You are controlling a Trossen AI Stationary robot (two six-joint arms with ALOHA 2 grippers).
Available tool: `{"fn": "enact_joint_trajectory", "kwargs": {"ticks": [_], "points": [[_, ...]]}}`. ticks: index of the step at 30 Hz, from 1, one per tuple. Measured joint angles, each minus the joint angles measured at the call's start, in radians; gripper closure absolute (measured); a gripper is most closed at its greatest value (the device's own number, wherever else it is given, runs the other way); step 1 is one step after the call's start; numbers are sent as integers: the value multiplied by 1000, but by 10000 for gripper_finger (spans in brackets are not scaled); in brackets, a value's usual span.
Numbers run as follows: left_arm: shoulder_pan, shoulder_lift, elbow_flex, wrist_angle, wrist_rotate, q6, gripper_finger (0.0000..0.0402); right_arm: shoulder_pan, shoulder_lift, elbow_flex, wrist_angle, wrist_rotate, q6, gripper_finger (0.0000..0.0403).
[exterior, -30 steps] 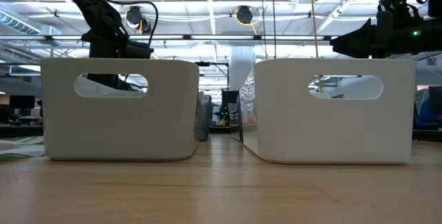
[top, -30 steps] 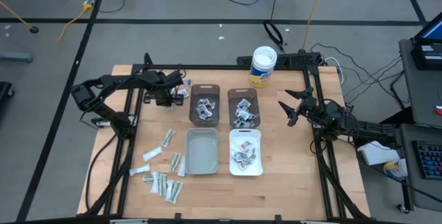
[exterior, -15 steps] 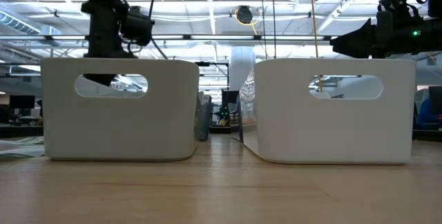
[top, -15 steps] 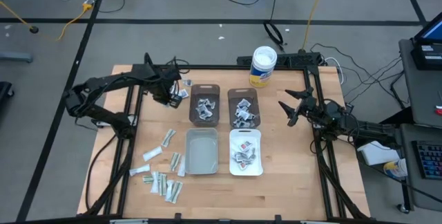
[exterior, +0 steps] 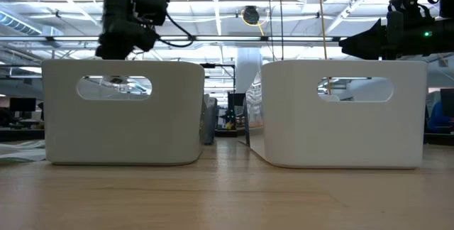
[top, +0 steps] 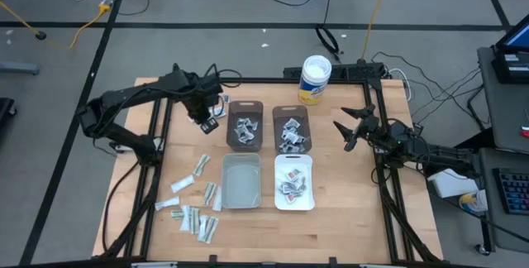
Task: Pick & Place First Aid Supplies
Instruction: Put the gray pad into the left black bin
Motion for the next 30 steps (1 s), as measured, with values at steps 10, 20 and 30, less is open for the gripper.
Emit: {"fn": "enact_joint_trajectory", "kwargs": {"ticks": [10,20,30], "points": [[-3,194,182,1,-30,24,401,0,0,0,0,0,0,124],[-12,403,460,-17,-30,43,401,0,0,0,0,0,0,124],[-56,555,474,96,-18,9,401,0,0,0,0,0,0,124]]}}
